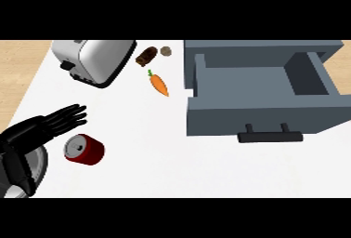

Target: Pick up the can, place it into the drawer and close the drawer

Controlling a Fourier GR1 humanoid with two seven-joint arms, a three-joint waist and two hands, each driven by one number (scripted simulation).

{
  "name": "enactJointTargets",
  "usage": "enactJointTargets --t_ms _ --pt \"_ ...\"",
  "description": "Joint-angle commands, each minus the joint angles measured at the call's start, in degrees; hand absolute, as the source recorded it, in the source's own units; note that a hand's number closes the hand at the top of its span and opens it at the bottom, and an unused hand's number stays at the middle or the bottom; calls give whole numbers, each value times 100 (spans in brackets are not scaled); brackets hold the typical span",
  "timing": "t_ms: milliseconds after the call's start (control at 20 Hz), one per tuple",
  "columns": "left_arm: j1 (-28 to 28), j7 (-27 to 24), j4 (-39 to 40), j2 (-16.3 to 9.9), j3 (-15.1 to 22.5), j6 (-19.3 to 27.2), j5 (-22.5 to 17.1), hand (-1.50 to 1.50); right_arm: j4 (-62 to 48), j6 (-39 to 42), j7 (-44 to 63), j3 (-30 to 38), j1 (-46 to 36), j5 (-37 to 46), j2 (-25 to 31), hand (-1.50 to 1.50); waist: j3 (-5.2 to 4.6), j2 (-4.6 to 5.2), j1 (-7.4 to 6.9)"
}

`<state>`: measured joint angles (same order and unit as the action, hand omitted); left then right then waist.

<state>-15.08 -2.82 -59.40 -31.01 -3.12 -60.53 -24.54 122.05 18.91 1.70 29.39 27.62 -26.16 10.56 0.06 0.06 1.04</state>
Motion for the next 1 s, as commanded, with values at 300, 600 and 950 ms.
enactJointTargets --t_ms 300,600,950 --pt "-506 -1965 1467 295 -134 -108 1963 -150 103 323 19 231 69 -128 -148 -150 -24 31 55" --pt "-565 -2702 1978 257 217 138 2594 -150 258 369 195 346 88 -279 -147 -150 -25 31 57" --pt "-512 -3269 2543 280 525 286 2798 -150 368 255 438 327 -56 -306 -86 -150 -41 75 91"
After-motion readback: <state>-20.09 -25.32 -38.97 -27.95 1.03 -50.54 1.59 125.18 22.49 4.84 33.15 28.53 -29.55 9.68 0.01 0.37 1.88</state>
